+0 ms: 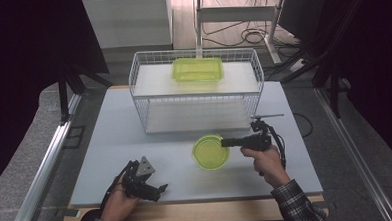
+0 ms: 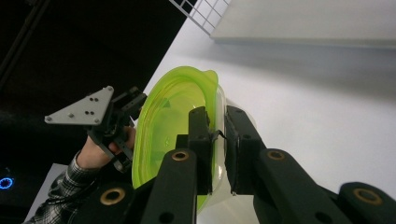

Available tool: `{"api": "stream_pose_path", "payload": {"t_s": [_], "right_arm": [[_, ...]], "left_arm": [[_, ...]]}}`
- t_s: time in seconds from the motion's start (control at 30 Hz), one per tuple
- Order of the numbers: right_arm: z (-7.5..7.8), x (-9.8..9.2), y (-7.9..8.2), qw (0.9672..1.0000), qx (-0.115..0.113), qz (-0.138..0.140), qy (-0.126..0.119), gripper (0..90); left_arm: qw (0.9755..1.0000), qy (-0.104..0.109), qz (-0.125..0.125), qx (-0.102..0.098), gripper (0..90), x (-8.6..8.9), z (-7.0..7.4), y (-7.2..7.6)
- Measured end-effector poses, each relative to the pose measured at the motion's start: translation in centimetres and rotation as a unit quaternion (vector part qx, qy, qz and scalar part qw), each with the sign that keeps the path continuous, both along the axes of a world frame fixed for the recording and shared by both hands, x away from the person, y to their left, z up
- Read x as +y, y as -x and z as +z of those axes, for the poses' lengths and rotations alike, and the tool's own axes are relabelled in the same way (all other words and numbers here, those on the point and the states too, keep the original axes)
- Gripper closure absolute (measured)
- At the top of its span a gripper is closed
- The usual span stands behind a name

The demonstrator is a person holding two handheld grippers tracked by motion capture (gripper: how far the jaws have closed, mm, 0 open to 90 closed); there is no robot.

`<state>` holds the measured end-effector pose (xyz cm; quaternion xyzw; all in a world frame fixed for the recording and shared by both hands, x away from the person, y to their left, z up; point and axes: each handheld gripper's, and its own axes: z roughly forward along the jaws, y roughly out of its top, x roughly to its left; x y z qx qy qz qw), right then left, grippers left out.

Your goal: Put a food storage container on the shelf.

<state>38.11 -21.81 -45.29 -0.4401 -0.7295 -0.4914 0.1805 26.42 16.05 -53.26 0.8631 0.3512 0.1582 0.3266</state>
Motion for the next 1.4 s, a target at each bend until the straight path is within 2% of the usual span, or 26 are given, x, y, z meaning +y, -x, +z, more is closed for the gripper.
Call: {"api": "stream_pose_path", "payload": {"t_s": [0.63, 0.8, 1.4], "right_arm": [[3.5, 0.1, -1.2, 0.9995, -0.019, -0.013, -0.023, 81.1], [4.9, 0.0, -1.5, 0.9990, -0.026, -0.021, -0.031, 81.1], [8.3, -0.5, -2.9, 0.9967, -0.043, -0.042, -0.055, 81.1]], "left_arm": [[1.0000, 0.004, 0.003, 0.000, 2.0, 0.1, 0.0, 0.0], [1.0000, 0.004, 0.002, 0.000, 2.0, 0.1, 0.0, 0.0], [1.0000, 0.004, 0.001, 0.000, 2.0, 0.1, 0.0, -0.1]]}}
